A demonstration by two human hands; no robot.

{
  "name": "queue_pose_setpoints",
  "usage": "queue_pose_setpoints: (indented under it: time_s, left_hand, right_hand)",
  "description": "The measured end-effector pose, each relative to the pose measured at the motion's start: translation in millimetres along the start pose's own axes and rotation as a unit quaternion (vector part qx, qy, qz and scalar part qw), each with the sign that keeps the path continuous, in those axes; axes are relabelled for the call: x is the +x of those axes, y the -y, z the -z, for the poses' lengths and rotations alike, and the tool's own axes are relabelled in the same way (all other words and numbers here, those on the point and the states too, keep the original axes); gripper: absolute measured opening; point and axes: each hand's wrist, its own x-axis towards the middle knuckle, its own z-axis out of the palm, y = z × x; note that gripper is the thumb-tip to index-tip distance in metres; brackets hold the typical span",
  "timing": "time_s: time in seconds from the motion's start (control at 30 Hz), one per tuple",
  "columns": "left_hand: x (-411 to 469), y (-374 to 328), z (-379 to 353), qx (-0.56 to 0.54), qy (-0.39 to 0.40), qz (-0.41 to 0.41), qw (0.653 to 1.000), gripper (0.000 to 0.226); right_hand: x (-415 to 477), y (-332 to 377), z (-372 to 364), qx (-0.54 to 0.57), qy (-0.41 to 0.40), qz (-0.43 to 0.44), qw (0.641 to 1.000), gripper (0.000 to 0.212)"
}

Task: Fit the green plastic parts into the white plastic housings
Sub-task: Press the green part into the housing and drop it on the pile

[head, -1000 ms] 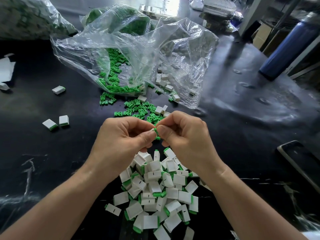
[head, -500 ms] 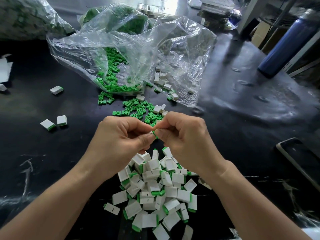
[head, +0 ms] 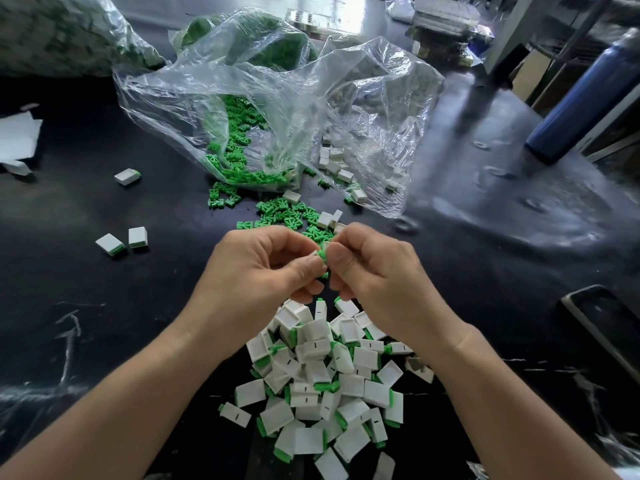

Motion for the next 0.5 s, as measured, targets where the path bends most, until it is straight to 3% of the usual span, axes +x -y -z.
queue_pose_setpoints:
  time_s: [0.17, 0.3, 0.5]
  left_hand:
    - [-0.1, 1.7, 2.5, 0.010, 0.023, -0.008, 1.000, 0.007]
    - [0.0, 4.6, 3.6, 0.072, 0.025, -0.026, 0.997, 0.014]
    - [-1.5, 4.7, 3.6, 0.072, 0.024, -0.048, 0.996, 0.013]
  right_hand:
    - [-0.6, 0.5, 1.6, -0.106, 0.015, 0.089, 0.990, 0.027]
    - [-0.4, 1.0, 3.3, -0.163, 0.047, 0.113, 0.979, 0.025]
    - [-0.9, 0.5, 4.5, -0.151, 0.045, 0.121, 0.980, 0.023]
